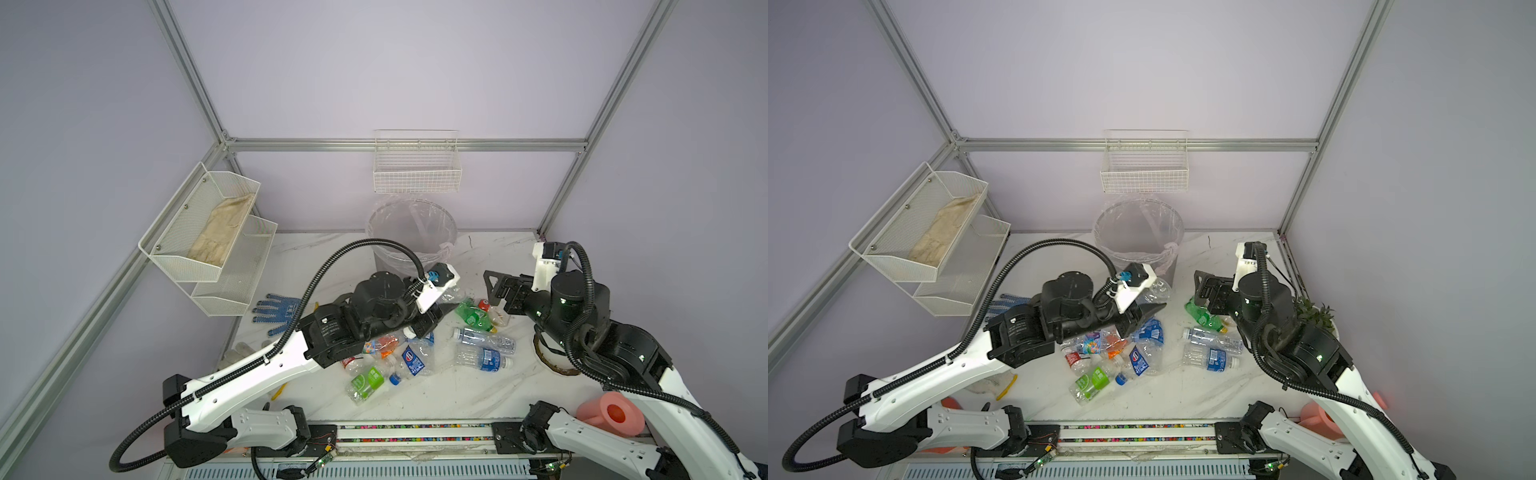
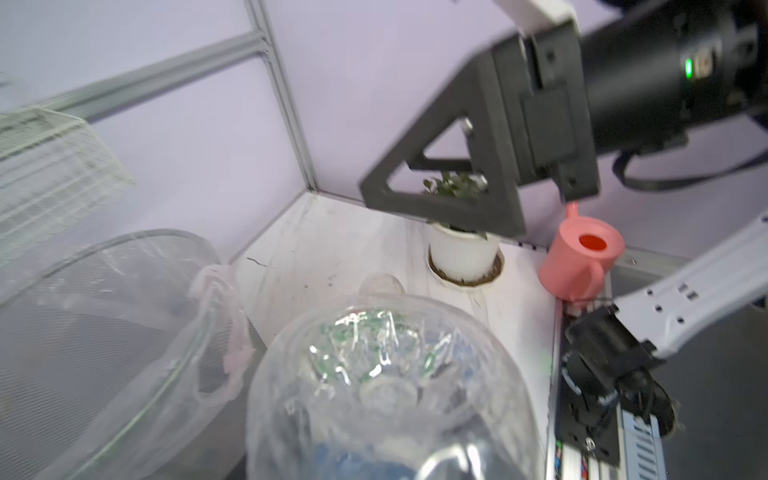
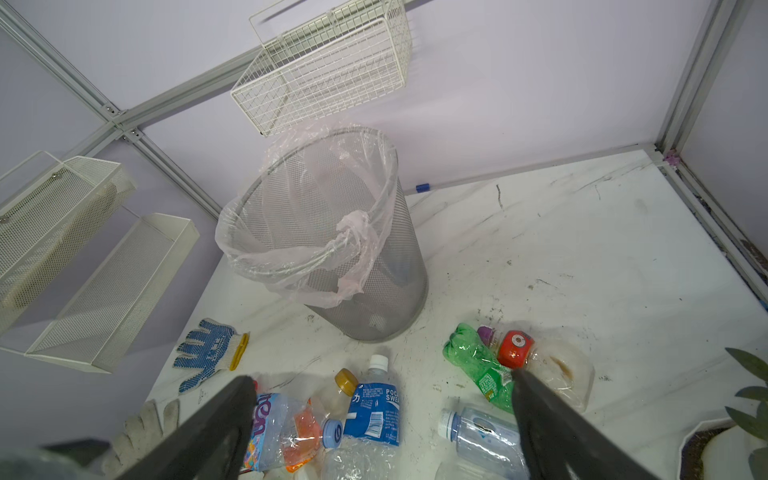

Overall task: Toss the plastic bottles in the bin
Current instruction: 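Lift the water bottle with the left gripper and carry it over the bin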

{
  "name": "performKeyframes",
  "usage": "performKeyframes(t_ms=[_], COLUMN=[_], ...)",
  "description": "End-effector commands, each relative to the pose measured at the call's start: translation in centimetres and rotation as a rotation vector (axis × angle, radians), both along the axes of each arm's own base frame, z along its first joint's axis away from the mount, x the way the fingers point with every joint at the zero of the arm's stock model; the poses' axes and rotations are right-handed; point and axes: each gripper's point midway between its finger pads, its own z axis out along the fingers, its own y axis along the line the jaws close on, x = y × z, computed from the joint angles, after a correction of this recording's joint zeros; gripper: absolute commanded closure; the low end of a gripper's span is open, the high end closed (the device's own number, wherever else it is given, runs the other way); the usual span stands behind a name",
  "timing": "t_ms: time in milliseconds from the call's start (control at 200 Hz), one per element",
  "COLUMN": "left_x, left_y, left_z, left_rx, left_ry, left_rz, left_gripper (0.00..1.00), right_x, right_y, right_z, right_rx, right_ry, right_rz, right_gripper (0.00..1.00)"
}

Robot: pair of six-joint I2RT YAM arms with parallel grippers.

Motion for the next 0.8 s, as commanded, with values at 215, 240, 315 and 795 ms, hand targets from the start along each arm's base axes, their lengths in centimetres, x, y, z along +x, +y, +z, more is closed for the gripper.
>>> performKeyframes(t_ms=[215, 240, 315, 795], left_x=[3.3, 3.3, 3.6, 4.7], left_y=[5.2, 5.2, 5.3, 6.4], left_z=[10.5, 10.6, 10.7, 13.6], left_rx=[-0.327, -0.331, -0.337, -0.376], left_ry=[-0.118, -0.12, -0.122, -0.172], left_rz=[0.159, 0.16, 0.168, 0.193], left_gripper=[0.68, 0.68, 0.68, 0.68], right_x=[-0.5, -0.5, -0.5, -0.2], right_y=[0.2, 0.3, 0.4, 0.6], right_z=[-2.0, -2.3, -2.9, -4.4], right_rx=[0.023, 0.02, 0.018, 0.0], right_ry=[0.045, 0.053, 0.067, 0.103], right_rz=[0.013, 0.014, 0.016, 0.004], right_gripper=[0.03, 0.03, 0.03, 0.03])
